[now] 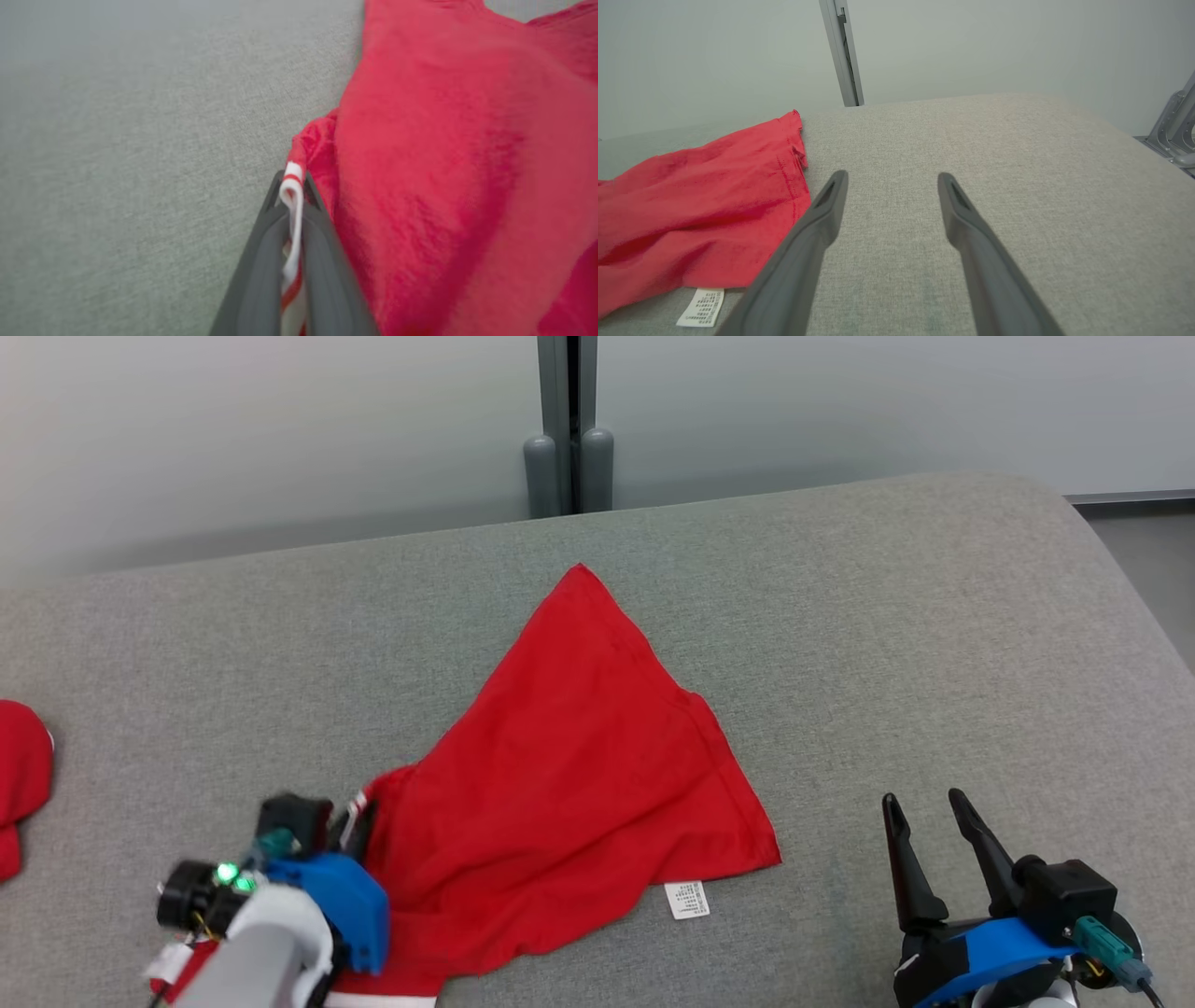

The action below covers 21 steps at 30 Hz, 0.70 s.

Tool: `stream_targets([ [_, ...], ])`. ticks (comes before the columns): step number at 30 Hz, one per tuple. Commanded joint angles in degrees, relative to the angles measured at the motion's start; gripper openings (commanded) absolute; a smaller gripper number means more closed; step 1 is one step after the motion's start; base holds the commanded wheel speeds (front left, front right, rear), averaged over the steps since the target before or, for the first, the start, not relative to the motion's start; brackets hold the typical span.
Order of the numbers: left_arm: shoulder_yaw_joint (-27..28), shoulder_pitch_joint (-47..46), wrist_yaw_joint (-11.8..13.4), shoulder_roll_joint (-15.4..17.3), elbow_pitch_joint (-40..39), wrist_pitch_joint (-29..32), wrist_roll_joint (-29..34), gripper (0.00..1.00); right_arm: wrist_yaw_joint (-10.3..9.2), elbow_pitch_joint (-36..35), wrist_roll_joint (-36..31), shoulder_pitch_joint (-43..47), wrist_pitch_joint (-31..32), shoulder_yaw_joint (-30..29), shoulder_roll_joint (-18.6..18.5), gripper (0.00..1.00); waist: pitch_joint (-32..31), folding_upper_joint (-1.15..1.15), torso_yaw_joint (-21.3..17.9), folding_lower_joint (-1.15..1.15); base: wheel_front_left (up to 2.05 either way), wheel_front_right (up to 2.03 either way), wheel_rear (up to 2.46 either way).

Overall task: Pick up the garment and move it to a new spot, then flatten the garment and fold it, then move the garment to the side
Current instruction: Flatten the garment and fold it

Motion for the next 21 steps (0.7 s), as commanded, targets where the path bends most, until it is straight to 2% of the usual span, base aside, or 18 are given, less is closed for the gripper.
stream_targets([
  [1,0.59,-3.21,-0.01,0.87,-0.27,-1.49,-0.35,0.0,0.01,-0.29,-0.17,0.38,-0.04,-0.3,-0.27,1.0,0.23,-0.01,0.32,0.0,0.0,0.0,0.0],
  [11,4.94,-14.14,1.99,2.92,-0.94,-4.35,-0.73,0.0,0.01,-0.25,0.05,-1.15,-0.04,0.32,-0.4,1.0,1.75,-0.01,-0.74,0.0,0.0,0.0,0.0],
  [15,8.23,-15.68,3.38,4.59,-3.99,-4.39,-0.1,0.0,0.01,-0.33,0.23,-1.99,-0.04,0.35,-0.28,1.0,2.69,-0.01,-1.75,0.0,0.0,0.0,0.0],
  [17,9.43,-15.0,3.27,4.74,-4.5,-4.41,0.18,0.36,0.01,-0.35,0.15,-1.98,-0.04,0.62,-0.23,1.0,2.98,-0.01,-2.24,0.0,0.0,0.0,0.0],
  [18,9.6,-14.66,3.01,4.8,-4.28,-4.41,0.51,0.93,0.01,-0.23,0.14,-1.99,-0.04,0.78,-0.21,1.0,3.01,-0.01,-2.42,0.0,0.0,0.0,0.0],
  [19,10.17,-14.83,3.11,5.01,-4.82,-4.43,0.83,1.0,0.01,-0.19,0.19,-2.08,-0.04,0.78,-0.17,1.0,3.08,-0.01,-2.54,0.0,0.0,0.0,0.0],
  [21,11.31,-13.9,3.26,5.53,-6.34,-4.42,1.67,1.0,0.01,-0.18,0.44,-2.13,-0.04,0.66,-0.11,1.0,3.13,-0.01,-2.67,0.0,0.0,0.0,0.0],
])
